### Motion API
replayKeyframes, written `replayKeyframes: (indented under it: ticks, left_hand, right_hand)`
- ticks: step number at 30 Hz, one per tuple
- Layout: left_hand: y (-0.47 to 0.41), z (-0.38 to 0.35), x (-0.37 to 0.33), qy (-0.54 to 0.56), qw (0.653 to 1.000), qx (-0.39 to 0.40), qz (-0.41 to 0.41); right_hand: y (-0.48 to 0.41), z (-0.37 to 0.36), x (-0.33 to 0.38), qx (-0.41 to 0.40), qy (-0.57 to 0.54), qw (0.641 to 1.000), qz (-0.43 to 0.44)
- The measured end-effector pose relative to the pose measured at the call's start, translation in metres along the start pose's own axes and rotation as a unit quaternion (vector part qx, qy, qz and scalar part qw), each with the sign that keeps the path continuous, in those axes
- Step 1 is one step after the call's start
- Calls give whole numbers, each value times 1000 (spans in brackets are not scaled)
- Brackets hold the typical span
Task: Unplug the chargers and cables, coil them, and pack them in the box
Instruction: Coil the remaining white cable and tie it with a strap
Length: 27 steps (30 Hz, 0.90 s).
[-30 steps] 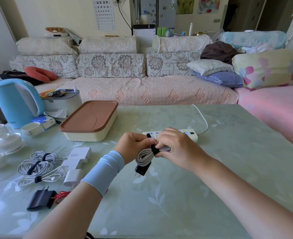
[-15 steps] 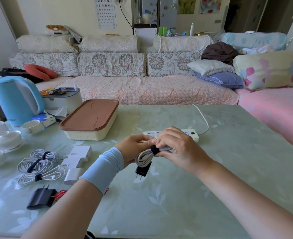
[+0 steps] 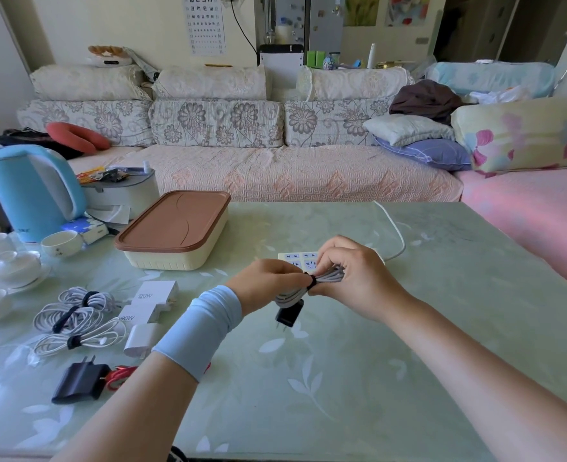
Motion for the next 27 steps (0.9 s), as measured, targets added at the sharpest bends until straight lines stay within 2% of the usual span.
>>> replayKeyframes:
  ticks: [3, 6, 12, 14, 16, 18, 20, 22, 24, 27]
  left_hand:
    - [0, 0, 10, 77, 996, 26, 38]
    - [-1, 7, 18, 86, 995, 42, 42]
    - [7, -6, 10, 98, 985, 141, -12]
    - [8, -12, 8, 94, 984, 152, -21]
    - [7, -12, 6, 55, 988, 141, -32]
    - [3, -2, 5, -52, 994, 88, -38]
    - [-4, 12, 9, -179, 983, 9, -35]
    - [-5, 16, 9, -261, 964, -33, -41]
    - [-3, 12, 4, -290, 955, -35, -53]
    - [-2, 6, -5, -305, 949, -32, -73]
  right_hand:
    - [1, -2, 18, -14, 50, 996, 76]
    - [3, -2, 41, -30, 118, 979, 161]
    - [6, -5, 60, -43, 186, 957, 219]
    - [6, -9, 63, -38, 208, 949, 234]
    - [2, -12, 57, -15, 218, 951, 219]
    - [-1, -16, 45, 33, 212, 960, 182]
    - [0, -20, 36, 77, 186, 969, 146]
    - [1, -20, 29, 79, 151, 980, 106]
    - [-2, -21, 16, 73, 147, 985, 61]
    - [-4, -25, -9, 112, 127, 985, -37]
Point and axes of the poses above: each hand's wrist, its own y-axis away from the middle knuckle, its own z-axis out of the back of the hand, x = y × z, the point moved 10 cm from there along -y, towards the middle knuckle, and after that the axes turned 6 degrees about -y, right-handed, at the moved point
